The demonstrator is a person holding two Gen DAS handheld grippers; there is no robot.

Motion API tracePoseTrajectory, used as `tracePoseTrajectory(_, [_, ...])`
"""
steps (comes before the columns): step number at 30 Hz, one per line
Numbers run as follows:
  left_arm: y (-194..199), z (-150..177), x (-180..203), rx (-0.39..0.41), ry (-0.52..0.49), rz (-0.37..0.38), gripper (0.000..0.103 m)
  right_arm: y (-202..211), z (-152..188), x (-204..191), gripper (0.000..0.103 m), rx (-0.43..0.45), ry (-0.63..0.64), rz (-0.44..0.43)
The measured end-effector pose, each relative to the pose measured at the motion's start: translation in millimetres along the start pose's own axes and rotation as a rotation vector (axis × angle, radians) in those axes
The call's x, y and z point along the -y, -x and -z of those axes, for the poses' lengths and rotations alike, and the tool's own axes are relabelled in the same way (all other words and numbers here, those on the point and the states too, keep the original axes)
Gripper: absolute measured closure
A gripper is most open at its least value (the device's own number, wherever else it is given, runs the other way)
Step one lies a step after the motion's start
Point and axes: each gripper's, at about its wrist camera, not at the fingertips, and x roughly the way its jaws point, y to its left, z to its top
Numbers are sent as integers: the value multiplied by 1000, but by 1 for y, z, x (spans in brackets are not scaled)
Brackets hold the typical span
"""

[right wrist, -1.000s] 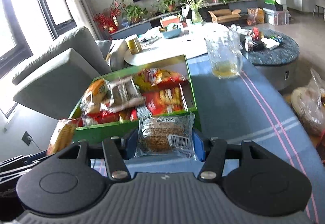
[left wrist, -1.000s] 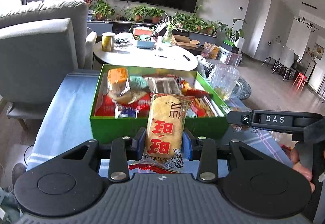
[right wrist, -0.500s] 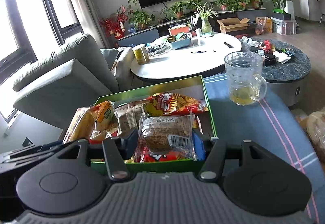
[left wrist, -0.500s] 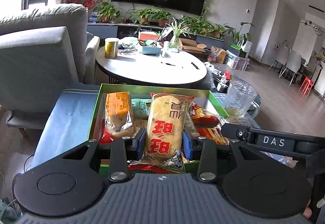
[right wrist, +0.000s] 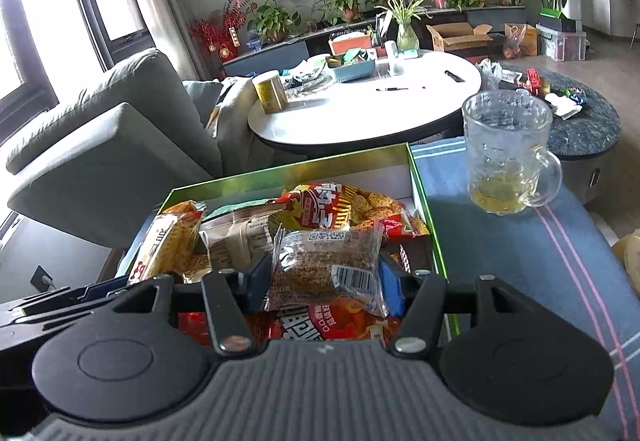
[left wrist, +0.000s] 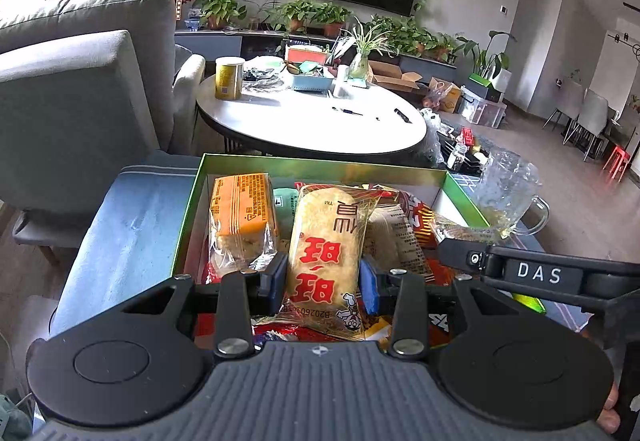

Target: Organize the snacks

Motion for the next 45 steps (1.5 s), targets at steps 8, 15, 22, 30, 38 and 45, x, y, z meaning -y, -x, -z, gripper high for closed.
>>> tracePoseTrajectory(8, [-9, -3, 0, -4, 4, -19, 61, -2, 0, 4, 24, 6, -18, -10])
tracePoseTrajectory(15, [5, 1, 9, 34, -29, -39, 44, 15, 3, 7, 23, 79, -37, -24])
tracePoseTrajectory(22, [31, 14, 12, 70, -20, -56, 29, 32, 18, 24, 23, 36, -83, -63])
tracePoseTrajectory(30, [70, 36, 28, 94, -64, -59, 24, 67, 40, 16, 23, 67, -29, -81])
tracePoseTrajectory(38, [116, 47, 34, 166, -51, -118, 14, 107, 52, 6, 22, 120, -14, -114])
tracePoseTrajectory(45, [148, 64, 36, 211, -61, -193, 12, 138, 71, -1, 22, 128, -13, -135])
